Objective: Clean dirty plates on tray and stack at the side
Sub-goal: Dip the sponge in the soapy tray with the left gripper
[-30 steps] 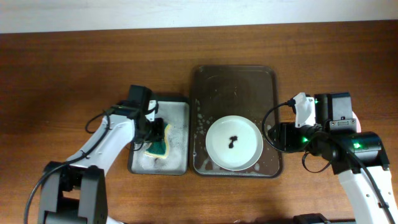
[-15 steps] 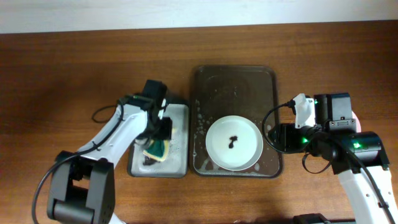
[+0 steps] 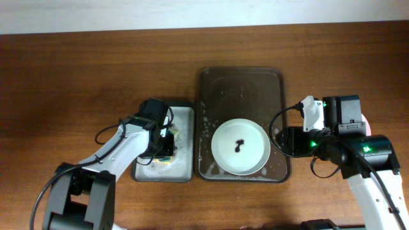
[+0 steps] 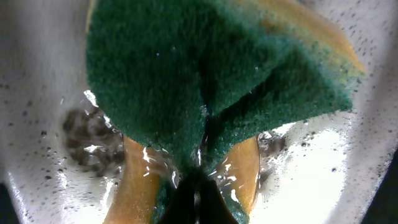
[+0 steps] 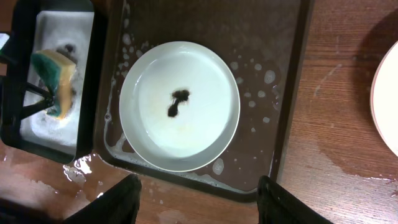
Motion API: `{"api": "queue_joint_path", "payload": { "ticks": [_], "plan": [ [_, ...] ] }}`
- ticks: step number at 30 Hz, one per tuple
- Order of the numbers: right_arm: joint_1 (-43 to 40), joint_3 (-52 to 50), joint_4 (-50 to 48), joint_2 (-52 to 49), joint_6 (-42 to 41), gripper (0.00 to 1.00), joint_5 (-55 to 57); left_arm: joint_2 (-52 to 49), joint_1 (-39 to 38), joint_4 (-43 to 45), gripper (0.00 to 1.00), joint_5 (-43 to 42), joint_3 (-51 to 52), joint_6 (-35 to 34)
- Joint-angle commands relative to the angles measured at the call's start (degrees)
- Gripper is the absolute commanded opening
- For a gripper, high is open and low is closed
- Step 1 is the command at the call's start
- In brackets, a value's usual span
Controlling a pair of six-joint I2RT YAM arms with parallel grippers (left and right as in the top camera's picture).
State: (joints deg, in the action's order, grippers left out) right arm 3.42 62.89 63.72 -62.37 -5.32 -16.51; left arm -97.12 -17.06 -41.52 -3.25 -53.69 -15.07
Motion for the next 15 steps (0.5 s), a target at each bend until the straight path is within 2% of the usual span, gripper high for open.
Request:
{"api": "queue_joint_path", "payload": {
  "ticks": [1, 2, 4, 5, 6, 8, 11, 14, 15],
  "plan": [
    [0.37, 0.44, 0.09, -0.04, 0.42, 0.61, 0.31, -2.36, -0.02, -2.01, 0.03, -3.06, -3.8, -2.25],
    [0.37, 0.44, 0.2, -0.04, 0.42, 0.61, 0.28, -2.36, -0.02, -4.28, 0.19, -3.48, -6.47, -2.25],
    [0.37, 0.44, 0.22, -0.04, 0.42, 0.61, 0.31, -2.1, -0.02, -10.25, 0.43, -3.39, -12.92, -2.16],
    [0.37, 0.44, 0.22, -0.04, 0.42, 0.61, 0.31, -1.84, -0.02, -14.03, 0.53, -2.93, -16.55, -1.95],
    [0.37, 0.44, 0.2, -0.04, 0.42, 0.61, 0.31, -1.84, -0.02, -14.99, 0.57, -2.97, -17.73, -1.11],
    [0.37, 0.44, 0.2, -0.04, 0.42, 0.61, 0.31, -2.05, -0.04, -15.17, 0.58, -1.33, -17.49, 0.2],
    [0.37, 0.44, 0.26, -0.04, 0.42, 0.61, 0.31, -2.29, -0.04, -14.38, 0.5, 4.15, -14.29, 0.17],
    [0.37, 0.42, 0.44, -0.04, 0.42, 0.61, 0.28, -2.29, -0.04, -8.07, 0.49, 2.45, -6.47, 0.15],
    [0.37, 0.42, 0.44, -0.04, 0.42, 0.61, 0.31, -2.29, -0.04, -5.27, 0.42, 0.96, -4.35, 0.15]
  ]
}}
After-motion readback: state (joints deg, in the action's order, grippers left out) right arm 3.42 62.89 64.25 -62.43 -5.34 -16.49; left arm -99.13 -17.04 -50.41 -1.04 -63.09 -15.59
